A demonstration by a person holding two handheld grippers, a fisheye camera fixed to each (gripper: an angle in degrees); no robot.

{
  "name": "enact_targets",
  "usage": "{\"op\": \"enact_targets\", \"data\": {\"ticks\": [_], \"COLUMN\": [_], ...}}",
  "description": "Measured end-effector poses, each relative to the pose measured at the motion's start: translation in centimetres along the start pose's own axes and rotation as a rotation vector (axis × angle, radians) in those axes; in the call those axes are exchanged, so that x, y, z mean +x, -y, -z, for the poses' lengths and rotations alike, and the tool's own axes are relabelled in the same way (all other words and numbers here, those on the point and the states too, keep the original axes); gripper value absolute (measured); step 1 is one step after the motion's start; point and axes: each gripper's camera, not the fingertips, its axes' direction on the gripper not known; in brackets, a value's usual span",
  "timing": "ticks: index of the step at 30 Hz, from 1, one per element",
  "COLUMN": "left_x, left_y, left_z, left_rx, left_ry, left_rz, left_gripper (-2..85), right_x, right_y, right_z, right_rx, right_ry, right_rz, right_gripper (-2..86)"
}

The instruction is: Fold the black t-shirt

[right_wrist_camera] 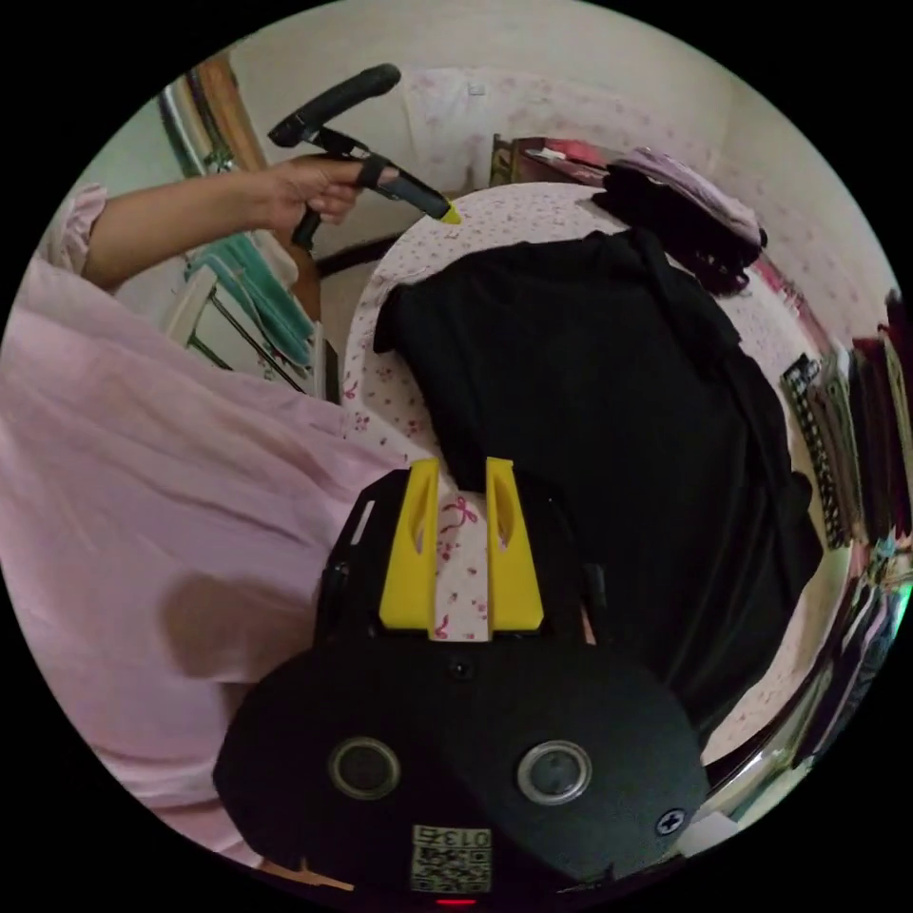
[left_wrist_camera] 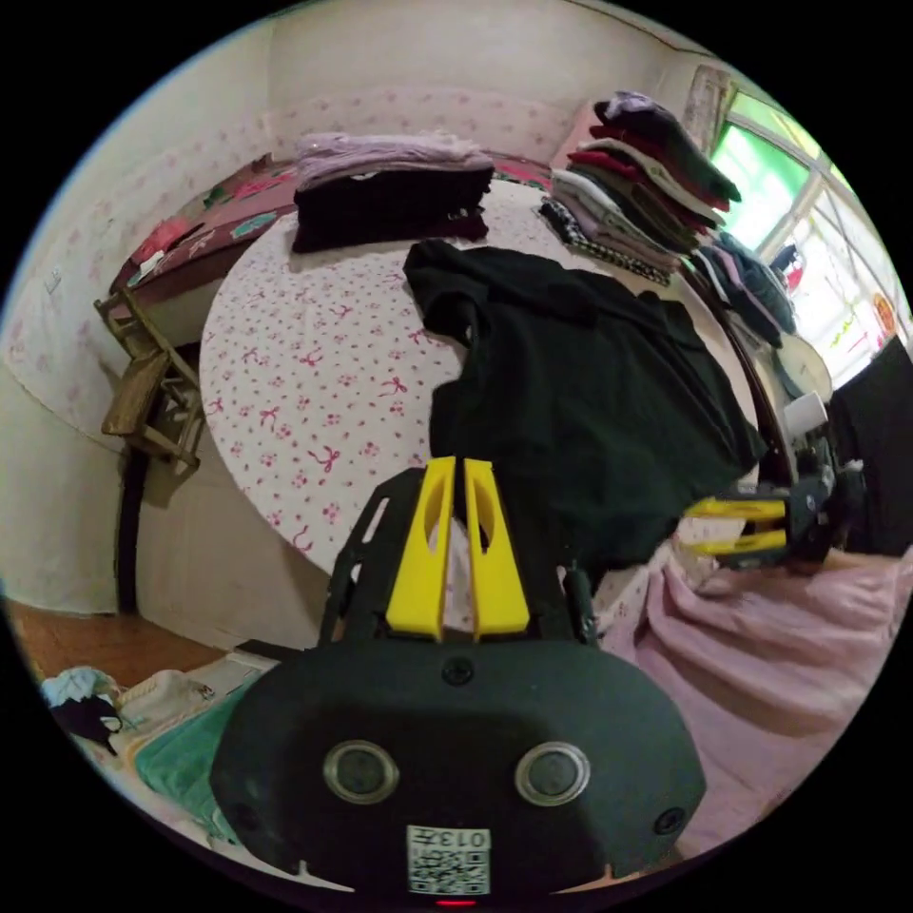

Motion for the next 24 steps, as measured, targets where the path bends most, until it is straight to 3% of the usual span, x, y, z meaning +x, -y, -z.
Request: {"op": "enact_targets", "data": {"ticks": [5, 9, 11, 12, 17, 20, 24], "left_x": [7.3, 14.6, 15.4, 14.9, 10.3, 7.3, 2.3], "left_y": [-5.8, -8.5, -7.8, -6.7, 0.7, 6.6, 9.6], "left_z": [-0.8, -2.8, -3.9, -4.3, -2.9, -3.5, -4.4], "left_rx": [-0.125, -0.072, -0.077, -0.08, -0.003, -0.021, -0.055], "left_ry": [0.028, 0.308, 0.378, 0.395, 0.256, 0.18, 0.062], "left_rz": [-0.274, -0.525, -0.551, -0.532, -0.418, -0.319, -0.138], "left_gripper": [12.8, 12.1, 8.5, 4.2, 1.2, 1.3, 3.3], "right_x": [-1.9, -1.1, -0.3, 0.4, 5.5, 13.3, 17.9], "right_y": [2.8, 3.8, 4.1, 4.2, 4.9, 4.8, 2.4], "right_z": [-3.0, -2.7, -1.9, -1.3, 1.7, 2.2, 2.7], "right_rx": [-0.087, -0.097, -0.084, -0.072, 0.021, 0.054, 0.089], "right_ry": [-0.099, -0.074, -0.049, -0.042, -0.086, -0.096, -0.084], "right_rz": [0.065, 0.02, -0.008, -0.025, -0.116, -0.415, -0.57], "right_gripper": [8.3, 4.5, 3.5, 3.1, 2.3, 2.2, 3.2]}}
